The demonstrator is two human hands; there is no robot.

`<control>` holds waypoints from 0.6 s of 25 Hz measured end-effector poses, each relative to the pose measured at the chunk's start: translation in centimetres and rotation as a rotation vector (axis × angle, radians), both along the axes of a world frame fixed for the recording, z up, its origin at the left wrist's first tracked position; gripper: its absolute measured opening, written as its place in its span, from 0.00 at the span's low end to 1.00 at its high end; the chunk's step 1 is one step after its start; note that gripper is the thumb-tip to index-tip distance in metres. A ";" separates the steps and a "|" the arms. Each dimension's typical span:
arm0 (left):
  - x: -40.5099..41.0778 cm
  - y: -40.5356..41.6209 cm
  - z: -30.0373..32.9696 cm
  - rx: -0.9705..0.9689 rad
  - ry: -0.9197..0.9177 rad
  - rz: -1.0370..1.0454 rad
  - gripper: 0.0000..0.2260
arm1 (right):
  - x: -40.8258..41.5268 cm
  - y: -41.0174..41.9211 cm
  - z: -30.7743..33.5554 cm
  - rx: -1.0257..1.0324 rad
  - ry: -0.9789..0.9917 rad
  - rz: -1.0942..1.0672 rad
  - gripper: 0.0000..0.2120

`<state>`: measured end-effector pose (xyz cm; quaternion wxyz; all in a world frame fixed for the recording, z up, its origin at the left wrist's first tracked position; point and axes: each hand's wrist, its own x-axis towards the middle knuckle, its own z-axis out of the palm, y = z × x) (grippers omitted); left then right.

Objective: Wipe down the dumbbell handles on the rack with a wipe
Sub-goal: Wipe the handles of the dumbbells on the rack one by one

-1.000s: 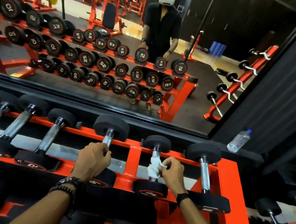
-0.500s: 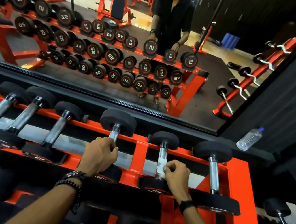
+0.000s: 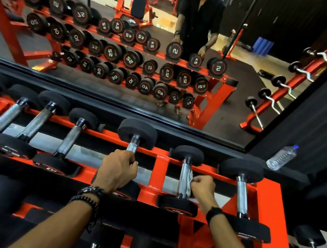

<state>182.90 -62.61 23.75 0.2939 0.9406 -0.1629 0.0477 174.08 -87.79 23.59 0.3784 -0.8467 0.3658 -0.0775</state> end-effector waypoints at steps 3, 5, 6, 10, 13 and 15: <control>-0.2 0.3 0.1 -0.004 -0.004 -0.009 0.08 | 3.1 -0.7 1.3 0.210 -0.134 -0.038 0.15; 0.0 0.4 -0.1 -0.005 -0.006 -0.008 0.07 | 2.3 -0.1 0.9 0.274 -0.079 0.008 0.11; 0.1 0.3 -0.3 -0.006 -0.005 -0.009 0.07 | 1.0 0.3 0.4 0.280 -0.026 0.048 0.10; 0.3 0.1 -0.3 -0.009 0.027 -0.010 0.09 | 0.0 0.3 0.0 0.355 0.056 0.110 0.03; 0.3 0.3 -0.4 -0.017 0.036 -0.028 0.09 | 3.0 -0.7 0.9 0.620 -0.133 0.029 0.09; 0.2 0.4 -0.3 -0.033 0.029 -0.028 0.09 | 3.1 -0.5 0.4 0.651 -0.168 0.038 0.11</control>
